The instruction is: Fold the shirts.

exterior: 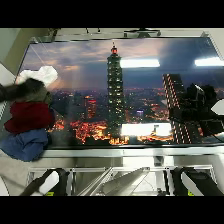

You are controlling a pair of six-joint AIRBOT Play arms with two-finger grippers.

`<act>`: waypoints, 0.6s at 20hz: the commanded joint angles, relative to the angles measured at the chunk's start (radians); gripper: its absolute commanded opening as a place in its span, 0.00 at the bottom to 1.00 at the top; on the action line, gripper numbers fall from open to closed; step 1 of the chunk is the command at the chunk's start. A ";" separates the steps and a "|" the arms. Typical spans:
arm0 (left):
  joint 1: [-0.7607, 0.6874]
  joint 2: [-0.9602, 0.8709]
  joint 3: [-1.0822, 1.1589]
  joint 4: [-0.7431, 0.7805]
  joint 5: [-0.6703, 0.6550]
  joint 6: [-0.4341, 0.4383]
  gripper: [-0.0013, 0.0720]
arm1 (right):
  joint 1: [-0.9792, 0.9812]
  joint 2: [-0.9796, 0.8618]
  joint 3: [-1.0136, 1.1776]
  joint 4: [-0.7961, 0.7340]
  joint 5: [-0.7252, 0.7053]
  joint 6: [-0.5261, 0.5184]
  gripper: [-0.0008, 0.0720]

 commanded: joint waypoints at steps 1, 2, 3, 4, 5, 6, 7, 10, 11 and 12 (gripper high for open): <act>0.027 -0.402 0.407 0.117 0.094 0.023 1.00 | 0.001 0.000 0.000 0.000 0.000 0.000 0.03; 0.017 -0.536 0.525 0.140 0.117 0.023 1.00 | 0.001 0.000 0.000 0.000 0.000 0.000 0.03; 0.008 -0.659 0.626 0.149 0.130 0.023 1.00 | 0.001 0.000 0.000 0.000 0.000 0.000 0.03; -0.004 -0.786 0.727 0.158 0.141 0.023 1.00 | 0.001 0.000 0.000 0.000 0.000 0.000 0.03; -0.018 -0.905 0.823 0.171 0.140 0.023 1.00 | 0.001 0.000 0.000 0.000 0.001 0.000 0.03; -0.028 -0.998 0.887 0.183 0.143 0.021 1.00 | 0.001 0.000 0.000 0.000 0.001 0.000 0.03; -0.038 -1.070 0.908 0.194 0.163 0.012 1.00 | 0.001 0.000 0.000 0.000 0.000 0.000 0.03; -0.055 -1.123 0.779 0.195 0.330 0.016 0.99 | 0.001 0.000 0.000 0.000 0.000 0.000 0.03; -0.054 -1.123 0.750 0.222 0.364 0.016 0.94 | 0.001 0.000 0.000 0.000 0.000 0.000 0.03; -0.055 -1.123 0.745 0.248 0.365 0.016 0.84 | 0.001 0.000 0.000 0.000 0.001 0.000 0.03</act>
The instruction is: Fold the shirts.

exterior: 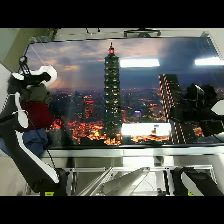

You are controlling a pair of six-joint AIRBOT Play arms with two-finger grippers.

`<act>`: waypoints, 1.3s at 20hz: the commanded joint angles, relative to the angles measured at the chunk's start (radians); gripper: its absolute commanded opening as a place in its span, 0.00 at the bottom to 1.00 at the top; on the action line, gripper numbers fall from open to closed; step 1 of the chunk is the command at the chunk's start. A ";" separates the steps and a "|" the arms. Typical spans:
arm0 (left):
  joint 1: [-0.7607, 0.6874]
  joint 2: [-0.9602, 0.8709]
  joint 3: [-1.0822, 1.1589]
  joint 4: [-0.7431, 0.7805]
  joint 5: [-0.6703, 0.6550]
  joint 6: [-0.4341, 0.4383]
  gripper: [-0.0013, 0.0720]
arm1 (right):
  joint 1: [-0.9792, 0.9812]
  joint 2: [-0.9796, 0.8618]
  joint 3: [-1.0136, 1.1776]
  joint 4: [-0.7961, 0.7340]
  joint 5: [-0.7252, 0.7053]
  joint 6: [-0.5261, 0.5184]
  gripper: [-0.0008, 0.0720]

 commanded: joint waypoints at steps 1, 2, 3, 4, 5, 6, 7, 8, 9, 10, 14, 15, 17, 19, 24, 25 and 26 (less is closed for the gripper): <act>-0.008 -0.063 -0.019 0.074 0.095 -0.002 0.63 | 0.001 0.000 0.000 0.000 0.000 0.000 0.03; -0.008 -0.064 -0.002 0.082 0.069 -0.002 0.39 | 0.001 0.000 0.000 0.000 0.000 0.000 0.03; -0.008 -0.063 0.024 0.079 0.040 -0.003 0.08 | 0.001 0.000 0.000 0.000 0.000 0.000 0.03; -0.009 -0.063 0.058 0.076 0.012 -0.008 0.06 | 0.001 0.000 0.000 0.000 0.000 0.000 0.03; -0.014 -0.058 0.092 0.066 -0.014 -0.022 0.06 | 0.001 0.000 0.000 0.000 0.000 0.000 0.03; -0.022 -0.040 0.110 0.064 -0.029 -0.022 0.06 | 0.001 0.000 0.000 0.000 0.000 0.000 0.03; -0.031 -0.006 0.112 0.045 -0.030 -0.021 0.05 | 0.001 0.000 0.000 0.000 0.000 0.000 0.03; -0.041 0.032 0.112 0.022 -0.031 -0.021 0.05 | 0.001 0.000 0.000 0.000 0.000 0.000 0.03; -0.056 0.079 0.111 -0.014 -0.034 -0.021 0.06 | 0.001 0.000 0.000 0.000 0.000 0.000 0.03; -0.074 0.124 0.111 -0.057 -0.055 -0.011 0.06 | 0.001 0.000 0.000 0.000 0.000 0.000 0.03; -0.190 0.312 0.073 -0.250 -0.325 0.035 0.06 | 0.001 0.000 0.000 0.000 -0.002 -0.006 0.03; -0.227 0.363 0.015 -0.291 -0.358 0.035 0.06 | 0.001 0.000 0.000 0.000 -0.008 -0.007 0.03; -0.319 0.437 -0.097 -0.316 -0.423 0.030 0.06 | 0.001 0.000 0.000 0.000 -0.007 -0.007 0.03; -0.423 0.477 -0.198 -0.315 -0.475 0.001 0.05 | 0.001 0.000 0.000 0.000 -0.007 -0.007 0.03; -0.616 0.484 -0.317 -0.313 -0.459 -0.068 1.00 | 0.001 0.000 0.000 0.001 -0.007 -0.006 0.03; -0.620 0.485 -0.307 -0.314 -0.468 -0.075 1.00 | 0.001 0.000 0.000 0.001 -0.008 -0.006 0.03; -0.613 0.484 -0.281 -0.312 -0.495 -0.080 1.00 | 0.001 0.000 0.000 0.001 -0.007 -0.007 0.03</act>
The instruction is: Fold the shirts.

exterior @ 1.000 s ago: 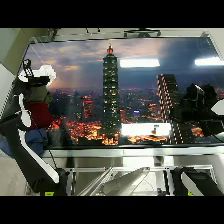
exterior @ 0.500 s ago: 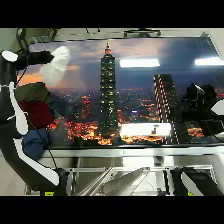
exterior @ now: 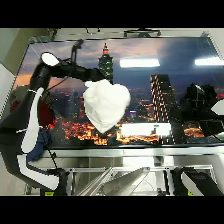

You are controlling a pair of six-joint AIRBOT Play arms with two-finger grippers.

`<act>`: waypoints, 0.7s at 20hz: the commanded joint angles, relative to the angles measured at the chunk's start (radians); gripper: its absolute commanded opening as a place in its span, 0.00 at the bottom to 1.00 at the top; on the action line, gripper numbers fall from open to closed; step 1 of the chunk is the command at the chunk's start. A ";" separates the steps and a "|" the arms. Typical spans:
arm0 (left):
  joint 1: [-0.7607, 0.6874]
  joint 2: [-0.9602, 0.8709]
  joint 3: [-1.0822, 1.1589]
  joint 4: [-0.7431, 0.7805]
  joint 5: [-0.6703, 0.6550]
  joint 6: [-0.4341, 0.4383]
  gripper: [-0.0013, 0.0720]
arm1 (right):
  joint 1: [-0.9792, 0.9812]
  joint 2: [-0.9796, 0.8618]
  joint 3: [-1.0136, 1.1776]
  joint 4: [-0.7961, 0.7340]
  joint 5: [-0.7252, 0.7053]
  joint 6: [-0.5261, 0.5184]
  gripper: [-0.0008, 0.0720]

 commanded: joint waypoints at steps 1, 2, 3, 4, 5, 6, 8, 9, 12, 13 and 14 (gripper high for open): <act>-0.027 0.010 0.027 -0.008 -0.078 -0.066 1.00 | 0.001 0.000 0.000 0.001 0.000 0.000 0.03; 0.003 0.010 0.064 0.000 -0.134 -0.111 1.00 | 0.001 0.000 0.000 0.001 0.008 0.000 0.03; 0.036 0.010 0.093 0.035 -0.200 -0.164 0.99 | 0.001 0.000 0.000 0.001 0.018 0.000 0.03; 0.069 0.010 0.106 0.097 -0.267 -0.216 1.00 | 0.001 0.000 0.000 0.011 0.021 -0.003 0.03; 0.099 0.010 0.103 0.162 -0.342 -0.256 1.00 | 0.001 -0.001 0.000 0.041 0.012 -0.042 0.03; 0.122 0.016 0.070 0.209 -0.397 -0.279 1.00 | 0.002 -0.005 -0.001 0.096 0.004 -0.109 0.03; 0.149 0.061 -0.084 0.227 -0.394 -0.277 1.00 | 0.003 -0.020 -0.001 0.218 0.003 -0.209 0.05; 0.158 0.094 -0.187 0.228 -0.341 -0.263 1.00 | 0.003 -0.031 -0.001 0.254 0.000 -0.230 0.05; 0.199 0.151 -0.436 0.257 -0.128 -0.242 1.00 | 0.003 -0.062 -0.001 0.264 -0.011 -0.229 0.05; 0.228 0.148 -0.485 0.258 -0.063 -0.242 0.99 | 0.003 -0.069 -0.001 0.266 -0.011 -0.230 0.05; 0.254 0.137 -0.513 0.250 -0.021 -0.241 0.99 | 0.003 -0.075 -0.001 0.269 -0.011 -0.230 0.04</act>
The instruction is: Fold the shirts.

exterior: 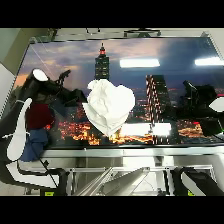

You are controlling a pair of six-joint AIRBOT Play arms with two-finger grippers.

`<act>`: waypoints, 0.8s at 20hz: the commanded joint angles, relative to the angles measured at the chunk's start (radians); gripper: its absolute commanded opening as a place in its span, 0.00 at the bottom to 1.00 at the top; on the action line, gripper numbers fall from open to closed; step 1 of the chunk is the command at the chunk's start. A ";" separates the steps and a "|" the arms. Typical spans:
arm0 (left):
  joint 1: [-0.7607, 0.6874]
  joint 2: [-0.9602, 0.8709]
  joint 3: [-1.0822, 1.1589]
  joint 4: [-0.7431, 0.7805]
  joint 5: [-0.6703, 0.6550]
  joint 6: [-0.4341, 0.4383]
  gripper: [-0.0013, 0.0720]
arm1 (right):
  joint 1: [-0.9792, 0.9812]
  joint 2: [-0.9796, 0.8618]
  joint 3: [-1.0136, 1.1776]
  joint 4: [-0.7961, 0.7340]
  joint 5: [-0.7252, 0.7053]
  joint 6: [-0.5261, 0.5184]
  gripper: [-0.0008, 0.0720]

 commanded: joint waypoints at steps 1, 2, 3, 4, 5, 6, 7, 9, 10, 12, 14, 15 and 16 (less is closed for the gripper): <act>0.077 0.000 -0.163 0.003 0.180 0.003 0.99 | 0.000 -0.025 -0.001 0.041 -0.005 -0.027 0.04; 0.095 -0.023 -0.176 -0.029 0.200 0.028 0.97 | 0.001 -0.029 -0.001 0.040 -0.006 -0.027 0.04; 0.104 -0.050 -0.182 -0.062 0.210 0.053 0.97 | 0.001 -0.032 -0.001 0.043 -0.010 -0.027 0.04; 0.105 -0.077 -0.179 -0.077 0.217 0.061 0.97 | 0.001 -0.035 -0.001 0.045 -0.013 -0.027 0.04; 0.103 -0.106 -0.170 -0.097 0.222 0.075 0.97 | 0.001 -0.035 -0.001 0.050 -0.014 -0.027 0.04; 0.094 -0.132 -0.157 -0.124 0.224 0.087 0.97 | 0.000 -0.035 -0.001 0.059 -0.014 -0.028 0.04; 0.083 -0.160 -0.137 -0.148 0.224 0.103 0.97 | 0.001 -0.035 -0.001 0.064 -0.018 -0.031 0.04; 0.050 -0.206 -0.091 -0.163 0.221 0.106 0.78 | 0.001 -0.038 -0.001 0.066 -0.047 -0.031 0.04; 0.031 -0.226 -0.066 -0.163 0.219 0.106 0.69 | 0.001 -0.048 -0.001 0.066 -0.071 -0.034 0.05; -0.004 -0.262 -0.025 -0.163 0.215 0.105 0.69 | 0.001 -0.103 0.000 0.124 -0.142 -0.107 0.53; -0.030 -0.282 0.010 -0.162 0.211 0.105 0.60 | 0.001 -0.192 0.005 0.265 -0.234 -0.271 0.57; -0.035 -0.288 0.027 -0.162 0.202 0.105 0.32 | 0.001 -0.248 0.020 0.333 -0.276 -0.346 0.63; -0.037 -0.288 0.040 -0.162 0.193 0.106 0.01 | 0.001 -0.321 0.052 0.390 -0.298 -0.397 0.80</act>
